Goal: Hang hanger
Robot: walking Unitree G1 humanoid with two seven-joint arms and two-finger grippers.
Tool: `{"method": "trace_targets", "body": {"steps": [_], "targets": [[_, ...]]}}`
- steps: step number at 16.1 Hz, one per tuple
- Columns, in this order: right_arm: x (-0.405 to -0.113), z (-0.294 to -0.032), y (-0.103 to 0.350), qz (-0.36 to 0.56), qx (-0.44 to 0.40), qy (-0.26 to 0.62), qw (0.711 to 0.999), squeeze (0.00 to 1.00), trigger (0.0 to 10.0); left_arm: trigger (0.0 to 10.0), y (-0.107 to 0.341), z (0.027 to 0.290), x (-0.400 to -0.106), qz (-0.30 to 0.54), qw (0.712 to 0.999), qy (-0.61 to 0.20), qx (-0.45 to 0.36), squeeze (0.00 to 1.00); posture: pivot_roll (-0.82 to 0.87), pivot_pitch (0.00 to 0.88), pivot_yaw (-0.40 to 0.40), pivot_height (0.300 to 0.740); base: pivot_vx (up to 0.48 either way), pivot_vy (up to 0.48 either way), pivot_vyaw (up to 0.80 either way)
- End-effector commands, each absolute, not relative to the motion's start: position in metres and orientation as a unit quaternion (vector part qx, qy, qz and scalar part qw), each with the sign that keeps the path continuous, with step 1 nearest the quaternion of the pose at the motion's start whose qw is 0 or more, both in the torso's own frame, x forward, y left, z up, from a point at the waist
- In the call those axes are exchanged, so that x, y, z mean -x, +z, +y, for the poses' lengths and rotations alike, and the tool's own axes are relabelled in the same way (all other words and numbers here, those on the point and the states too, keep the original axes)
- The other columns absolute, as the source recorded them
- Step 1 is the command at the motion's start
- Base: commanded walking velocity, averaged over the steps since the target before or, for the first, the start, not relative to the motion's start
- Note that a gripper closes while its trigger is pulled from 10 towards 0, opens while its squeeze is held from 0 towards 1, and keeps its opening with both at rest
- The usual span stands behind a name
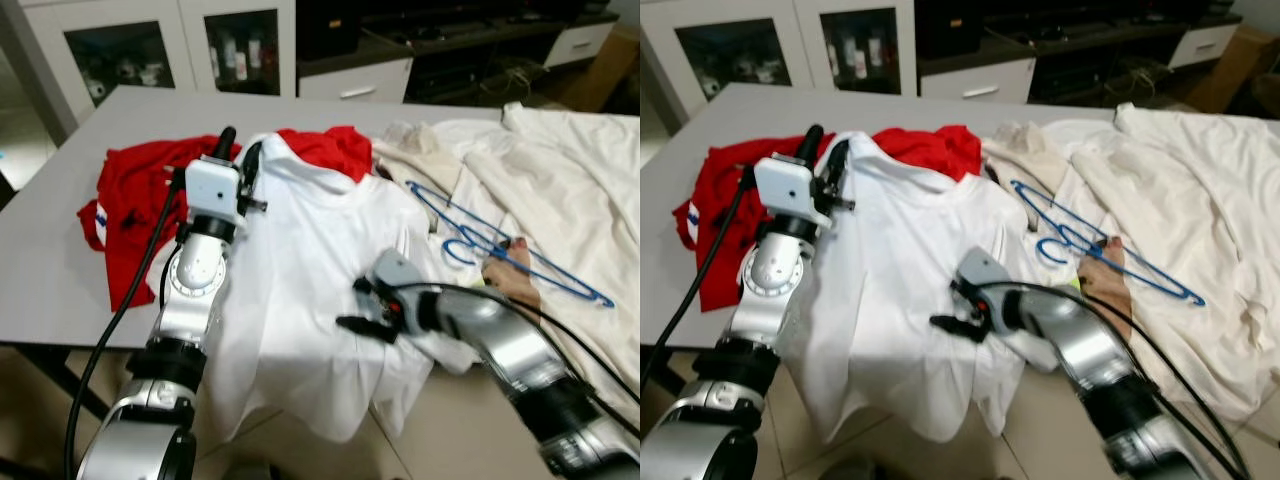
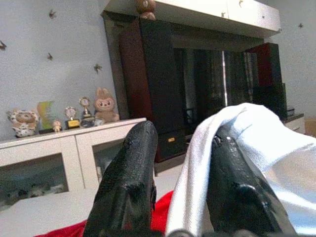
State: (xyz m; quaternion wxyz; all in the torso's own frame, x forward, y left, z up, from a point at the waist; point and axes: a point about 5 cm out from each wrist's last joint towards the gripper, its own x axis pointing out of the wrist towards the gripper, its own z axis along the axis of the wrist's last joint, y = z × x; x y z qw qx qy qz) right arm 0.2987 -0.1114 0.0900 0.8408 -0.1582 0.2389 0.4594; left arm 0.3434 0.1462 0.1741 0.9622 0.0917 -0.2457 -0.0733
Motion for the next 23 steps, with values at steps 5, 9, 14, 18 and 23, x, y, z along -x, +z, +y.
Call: {"method": "trace_targets", "body": {"steps": [5,9,14,18,23], "targets": [[-0.337,-0.114,0.078,0.246,0.239,0.316,0.885,1.0,9.3,10.0,0.171,0.14,-0.34,-0.243,0.961,-0.097,-0.089,0.0,0.18,0.0,-0.029,0.74,0.0,0.0,0.0],[-0.361,-0.11,0.093,0.194,0.252,0.249,0.915,1.0,10.0,10.0,0.17,0.143,-0.337,-0.243,0.961,-0.095,-0.089,0.0,0.19,0.0,-0.033,0.74,0.0,0.0,0.0],[-0.383,-0.092,0.129,0.108,0.227,0.217,0.943,1.0,10.0,10.0,0.17,0.135,-0.328,-0.255,0.952,-0.137,-0.1,0.0,0.19,0.0,-0.035,0.74,0.0,0.0,0.0],[-0.393,-0.09,0.146,0.073,0.228,0.183,0.954,1.0,10.0,10.0,0.172,0.127,-0.324,-0.265,0.945,-0.162,-0.107,0.0,0.2,0.0,-0.035,0.74,0.0,0.0,0.0],[-0.406,-0.09,0.177,0.023,0.225,0.148,0.963,1.0,10.0,10.0,0.172,0.127,-0.322,-0.264,0.943,-0.169,-0.109,0.0,0.21,0.001,-0.036,0.74,0.0,0.0,0.0]]}}
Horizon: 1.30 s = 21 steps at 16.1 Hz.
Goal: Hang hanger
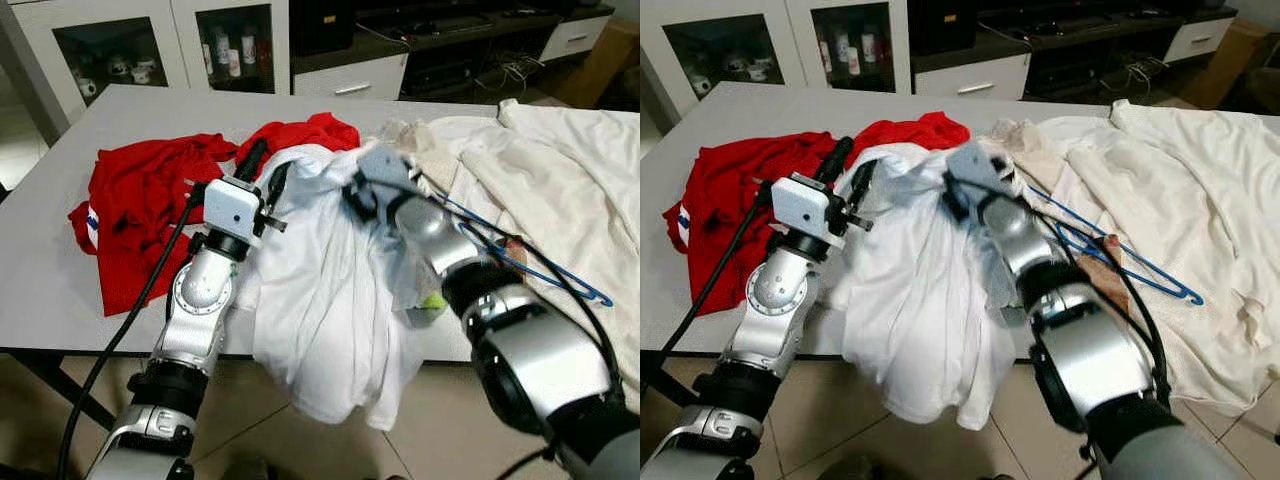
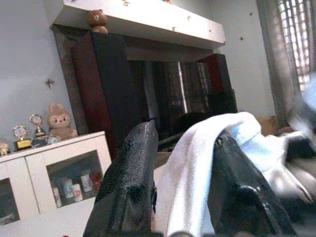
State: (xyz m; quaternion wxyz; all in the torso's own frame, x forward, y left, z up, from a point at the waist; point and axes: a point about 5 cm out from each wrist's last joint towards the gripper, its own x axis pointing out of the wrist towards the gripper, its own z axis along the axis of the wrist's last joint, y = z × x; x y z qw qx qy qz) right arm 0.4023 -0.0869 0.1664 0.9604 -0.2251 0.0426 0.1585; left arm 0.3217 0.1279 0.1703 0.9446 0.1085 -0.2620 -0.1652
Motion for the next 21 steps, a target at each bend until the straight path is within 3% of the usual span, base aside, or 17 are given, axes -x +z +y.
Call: {"method": "trace_targets", "body": {"steps": [1,7,10,11,15,16,17,18,19,20,21], "targets": [[-0.408,-0.088,0.184,0.011,0.221,0.144,0.964,1.0,10.0,10.0,0.172,0.126,-0.321,-0.262,0.944,-0.17,-0.108,0.0,0.22,0.001,-0.035,0.74,0.0,0.0,0.0],[-0.416,-0.083,0.221,-0.054,0.204,0.107,0.972,1.0,10.0,10.0,0.169,0.121,-0.318,-0.261,0.942,-0.177,-0.116,0.0,0.22,0.002,-0.036,0.74,0.0,0.0,0.0],[-0.405,-0.074,0.173,0.06,0.24,0.2,0.948,1.0,10.0,10.0,0.166,0.12,-0.319,-0.255,0.942,-0.172,-0.134,0.0,0.22,0.001,-0.046,0.74,0.0,0.0,0.0],[-0.397,-0.076,0.152,0.093,0.242,0.232,0.937,0.0,10.0,10.0,0.165,0.12,-0.32,-0.252,0.943,-0.168,-0.14,0.0,0.22,0.001,-0.048,0.74,0.0,0.0,0.0],[-0.382,-0.102,0.115,0.157,0.214,0.263,0.928,0.04,10.0,10.0,0.159,0.123,-0.323,-0.23,0.949,-0.15,-0.157,0.0,0.2,0.006,-0.04,0.74,0.0,0.0,0.0],[-0.383,-0.111,0.117,0.151,0.203,0.252,0.934,0.59,10.0,10.0,0.158,0.123,-0.324,-0.227,0.949,-0.151,-0.156,0.31,0.19,0.006,-0.036,0.74,0.0,0.0,0.0],[-0.385,-0.118,0.12,0.141,0.192,0.244,0.94,0.74,10.0,10.0,0.157,0.122,-0.324,-0.225,0.95,-0.157,-0.151,1.0,0.19,0.005,-0.033,0.74,0.0,0.0,0.0],[-0.386,-0.123,0.125,0.128,0.181,0.236,0.946,0.71,10.0,10.0,0.157,0.12,-0.324,-0.224,0.949,-0.164,-0.146,1.0,0.19,0.005,-0.033,0.74,0.0,0.0,0.0],[-0.388,-0.129,0.131,0.109,0.163,0.227,0.954,0.29,10.0,10.0,0.156,0.119,-0.325,-0.221,0.949,-0.166,-0.149,1.0,0.18,0.004,-0.032,0.74,0.0,0.0,0.0],[-0.389,-0.135,0.138,0.087,0.141,0.212,0.963,0.0,10.0,10.0,0.154,0.119,-0.326,-0.215,0.952,-0.158,-0.15,1.0,0.18,0.003,-0.032,0.74,0.0,0.0,0.0],[-0.39,-0.142,0.145,0.062,0.122,0.193,0.972,0.0,10.0,10.0,0.153,0.122,-0.328,-0.206,0.958,-0.139,-0.142,1.0,0.18,0.003,-0.032,0.74,0.0,0.0,0.0]]}}
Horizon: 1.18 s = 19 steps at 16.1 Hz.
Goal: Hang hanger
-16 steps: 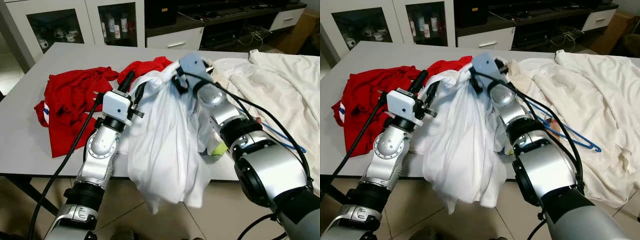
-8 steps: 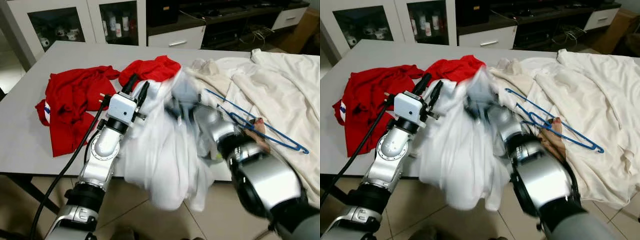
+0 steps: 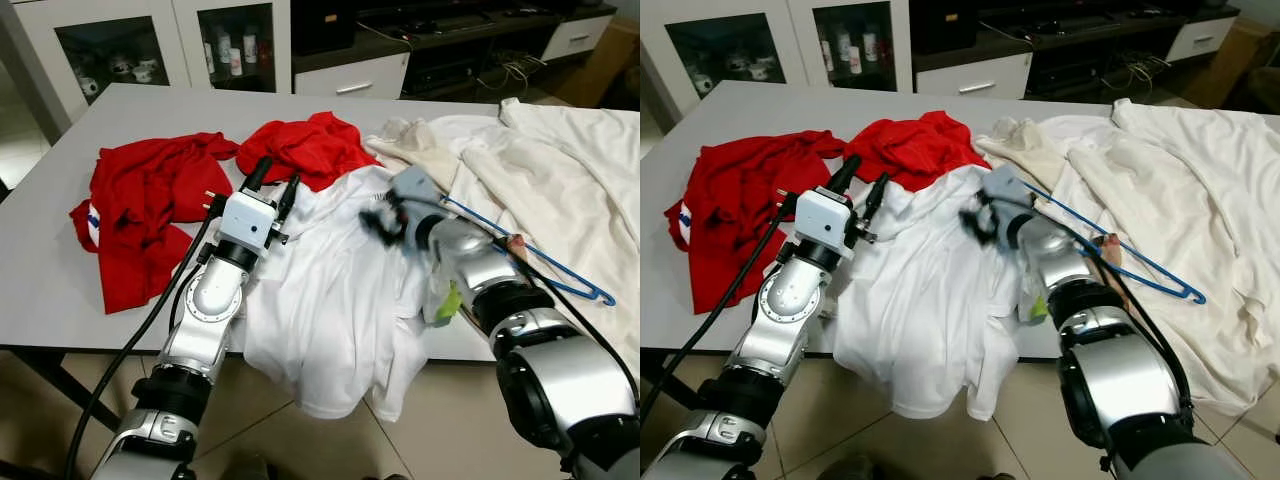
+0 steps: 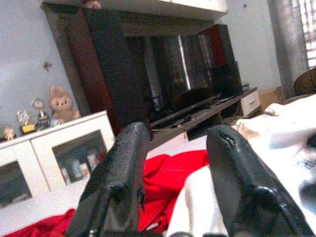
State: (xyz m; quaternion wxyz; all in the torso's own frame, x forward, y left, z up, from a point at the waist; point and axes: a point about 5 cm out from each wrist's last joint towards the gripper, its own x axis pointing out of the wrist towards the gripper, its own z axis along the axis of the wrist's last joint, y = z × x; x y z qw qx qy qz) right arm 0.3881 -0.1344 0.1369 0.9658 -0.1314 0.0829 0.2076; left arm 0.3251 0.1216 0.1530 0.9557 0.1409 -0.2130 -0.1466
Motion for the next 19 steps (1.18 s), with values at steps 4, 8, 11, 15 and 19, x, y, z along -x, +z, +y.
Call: {"method": "trace_targets", "body": {"steps": [4,8,11,15,19], "targets": [[-0.387,-0.169,0.169,-0.024,0.061,0.113,0.991,0.0,10.0,10.0,0.153,0.153,-0.335,-0.181,0.981,-0.031,-0.053,0.0,0.18,0.002,-0.035,0.74,0.0,0.0,0.0],[-0.374,-0.171,0.176,-0.047,0.02,0.175,0.983,0.0,10.0,10.0,0.152,0.159,-0.333,-0.182,0.983,-0.036,-0.011,1.0,0.18,0.0,-0.037,0.74,0.0,0.0,0.0],[-0.371,-0.18,0.182,-0.043,-0.033,0.18,0.982,0.0,10.0,10.0,0.148,0.15,-0.332,-0.173,0.983,-0.065,-0.026,1.0,0.18,0.0,-0.037,0.74,0.0,0.0,0.0],[-0.359,-0.189,0.172,0.025,0.04,0.248,0.968,0.0,10.0,10.0,0.142,0.141,-0.331,-0.16,0.98,-0.101,-0.053,0.0,0.18,0.0,-0.034,0.74,0.0,0.0,0.0],[-0.36,-0.209,0.201,-0.013,-0.1,0.235,0.967,0.0,10.0,10.0,0.141,0.14,-0.331,-0.158,0.981,-0.099,-0.052,0.0,0.18,0.0,-0.035,0.74,0.0,0.0,0.0]]}}
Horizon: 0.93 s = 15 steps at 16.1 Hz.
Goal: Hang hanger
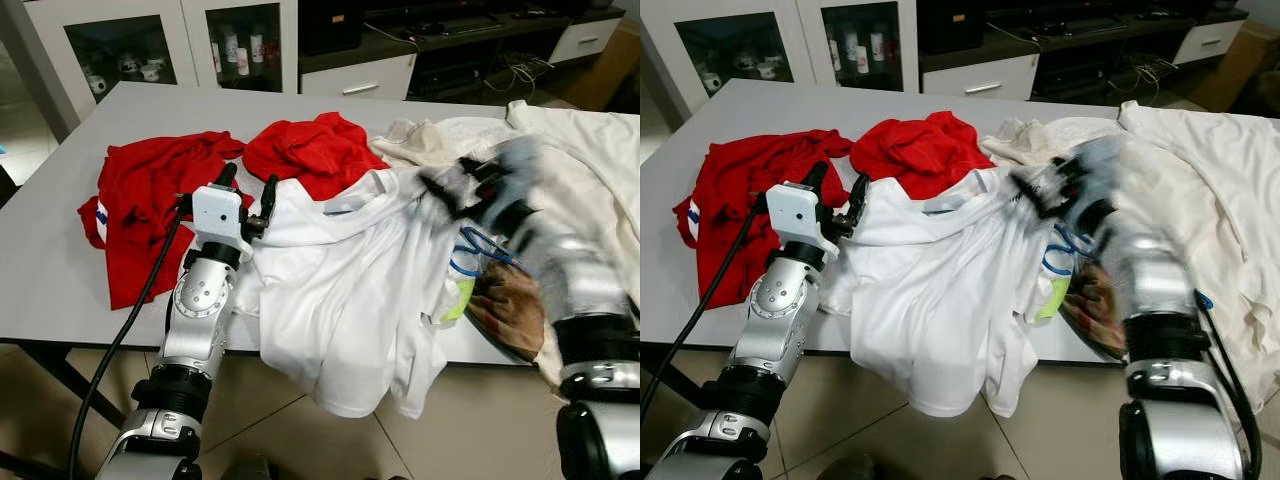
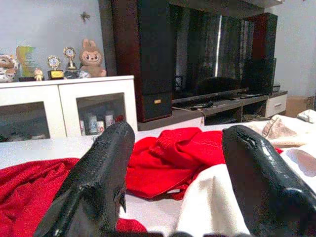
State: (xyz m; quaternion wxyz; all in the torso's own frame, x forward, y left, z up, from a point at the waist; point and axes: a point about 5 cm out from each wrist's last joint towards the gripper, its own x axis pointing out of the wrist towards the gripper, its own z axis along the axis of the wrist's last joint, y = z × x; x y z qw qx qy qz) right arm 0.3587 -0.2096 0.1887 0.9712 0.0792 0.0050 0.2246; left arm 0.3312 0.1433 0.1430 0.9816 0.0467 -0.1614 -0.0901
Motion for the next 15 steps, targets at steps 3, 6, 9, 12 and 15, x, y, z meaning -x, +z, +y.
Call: {"method": "trace_targets", "body": {"steps": [3,6,9,12,15], "targets": [[-0.357,-0.212,0.218,-0.078,-0.155,0.223,0.959,0.0,10.0,10.0,0.142,0.139,-0.331,-0.16,0.981,-0.099,-0.052,0.0,0.17,0.0,-0.037,0.74,0.0,0.0,0.0],[-0.356,-0.212,0.224,-0.095,-0.205,0.227,0.947,0.0,10.0,10.0,0.142,0.139,-0.331,-0.161,0.981,-0.097,-0.052,0.0,0.17,0.0,-0.037,0.74,0.0,0.0,0.0],[-0.331,-0.177,0.213,-0.065,-0.123,0.365,0.92,0.0,1.9,10.0,0.143,0.14,-0.331,-0.165,0.98,-0.096,-0.051,0.0,0.18,0.0,-0.037,0.74,0.0,0.0,0.0],[-0.317,-0.157,0.188,0.001,-0.032,0.44,0.897,0.0,0.0,10.0,0.149,0.139,-0.33,-0.184,0.975,-0.11,-0.054,0.0,0.18,0.0,-0.037,0.74,0.0,0.0,0.0],[-0.303,-0.15,0.169,0.05,0.048,0.494,0.867,0.0,2.9,10.0,0.153,0.138,-0.329,-0.196,0.968,-0.132,-0.086,0.97,0.18,0.0,-0.038,0.74,0.0,0.0,0.0]]}}
